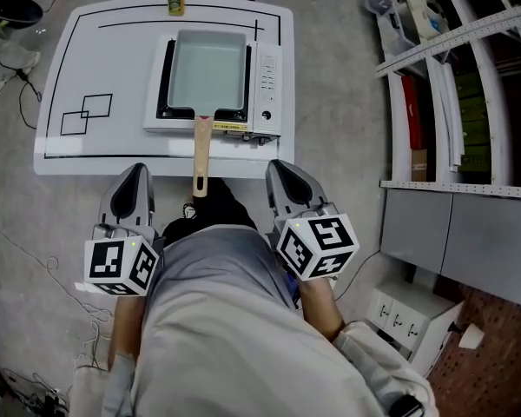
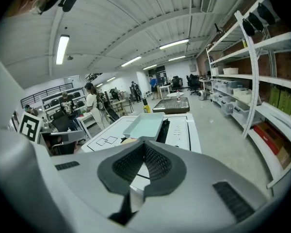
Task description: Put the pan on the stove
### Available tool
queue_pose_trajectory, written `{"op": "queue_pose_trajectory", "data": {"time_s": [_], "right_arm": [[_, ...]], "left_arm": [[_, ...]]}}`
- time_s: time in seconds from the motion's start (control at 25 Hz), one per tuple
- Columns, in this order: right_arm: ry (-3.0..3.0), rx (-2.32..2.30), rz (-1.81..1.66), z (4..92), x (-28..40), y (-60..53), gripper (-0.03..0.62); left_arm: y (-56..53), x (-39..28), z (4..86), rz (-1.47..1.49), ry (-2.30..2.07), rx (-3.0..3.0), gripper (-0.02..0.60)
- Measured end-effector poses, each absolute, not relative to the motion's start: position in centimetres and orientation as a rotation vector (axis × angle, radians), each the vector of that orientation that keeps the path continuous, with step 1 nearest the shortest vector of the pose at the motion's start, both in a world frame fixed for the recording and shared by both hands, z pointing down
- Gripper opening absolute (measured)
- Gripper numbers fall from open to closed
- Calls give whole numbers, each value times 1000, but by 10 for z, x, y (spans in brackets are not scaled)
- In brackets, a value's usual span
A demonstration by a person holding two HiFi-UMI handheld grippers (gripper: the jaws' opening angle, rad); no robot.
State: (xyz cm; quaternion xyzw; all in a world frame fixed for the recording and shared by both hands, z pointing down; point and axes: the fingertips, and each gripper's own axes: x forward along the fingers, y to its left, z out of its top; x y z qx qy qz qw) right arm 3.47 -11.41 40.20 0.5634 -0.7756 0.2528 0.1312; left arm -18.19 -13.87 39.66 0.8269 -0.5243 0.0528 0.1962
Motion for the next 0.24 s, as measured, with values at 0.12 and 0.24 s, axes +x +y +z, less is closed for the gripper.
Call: {"op": "queue_pose_trajectory", "data": {"time_s": [0.12, 0.24], "right_arm": [[-2223, 1637, 731, 405, 33, -112, 9], [-2226, 1638, 730, 404, 31, -111, 9]], "left_arm": [[-137, -182, 396, 141, -1462, 2316, -2], [-135, -182, 396, 144, -1464, 2318, -2]]}}
